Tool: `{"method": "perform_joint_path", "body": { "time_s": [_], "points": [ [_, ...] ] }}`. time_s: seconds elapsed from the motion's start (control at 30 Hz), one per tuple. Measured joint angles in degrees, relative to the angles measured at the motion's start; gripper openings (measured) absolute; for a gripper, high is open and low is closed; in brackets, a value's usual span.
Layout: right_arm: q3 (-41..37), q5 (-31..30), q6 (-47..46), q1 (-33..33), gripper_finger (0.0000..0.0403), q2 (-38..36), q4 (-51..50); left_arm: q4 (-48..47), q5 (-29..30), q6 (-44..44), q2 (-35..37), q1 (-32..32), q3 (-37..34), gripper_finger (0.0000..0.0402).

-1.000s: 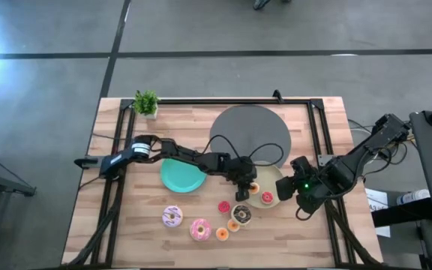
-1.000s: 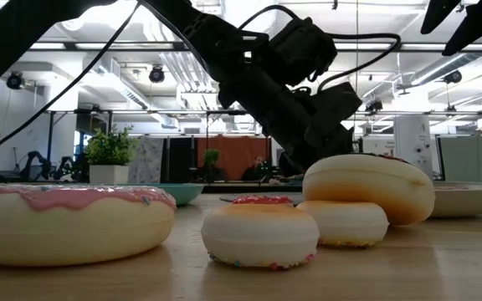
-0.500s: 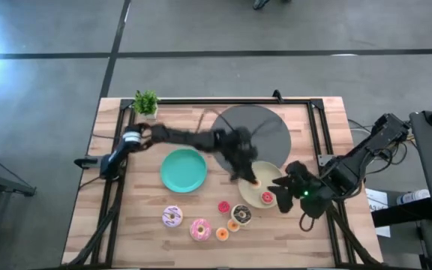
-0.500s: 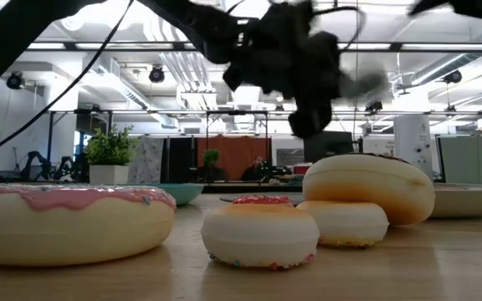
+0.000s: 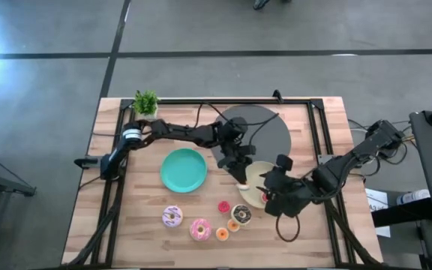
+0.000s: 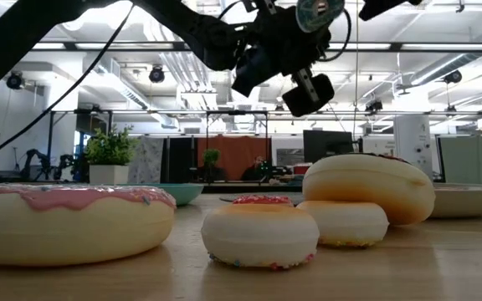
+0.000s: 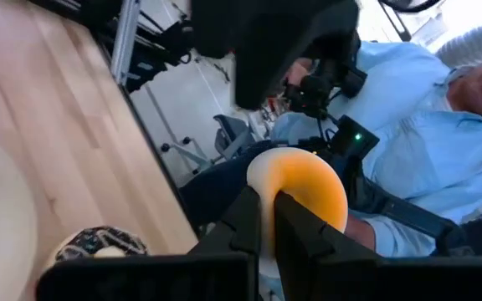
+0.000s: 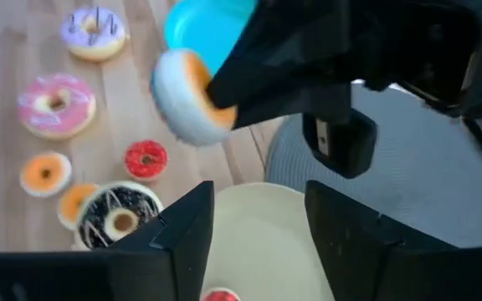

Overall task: Pick & Place donuts
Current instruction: Put the small blue doughnut on the brown plate

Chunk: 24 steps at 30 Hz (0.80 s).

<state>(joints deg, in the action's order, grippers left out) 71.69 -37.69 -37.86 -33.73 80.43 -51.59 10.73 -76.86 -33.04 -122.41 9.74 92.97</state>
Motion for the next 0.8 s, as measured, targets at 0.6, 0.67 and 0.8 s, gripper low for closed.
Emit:
{"method": "perform_joint_path", "body": {
  "time_s": [0.6, 0.67, 0.8],
  "points": [
    [6.56, 3.48, 15.82, 2.7, 0.0215, 5.53, 1.19, 5.91, 5.51, -4.61, -0.02, 0.13, 0.33, 0.0],
    [7.33, 3.28, 15.82, 2.72, 0.0209, 5.79, 1.11, 6.04, 5.53, -4.61, -0.02, 0.13, 0.33, 0.0],
    [8.01, 3.23, 15.25, 2.62, 0.0192, 6.02, 0.83, 5.8, 6.1, -4.09, -0.02, 0.09, -0.37, 0.0]
  ]
}}
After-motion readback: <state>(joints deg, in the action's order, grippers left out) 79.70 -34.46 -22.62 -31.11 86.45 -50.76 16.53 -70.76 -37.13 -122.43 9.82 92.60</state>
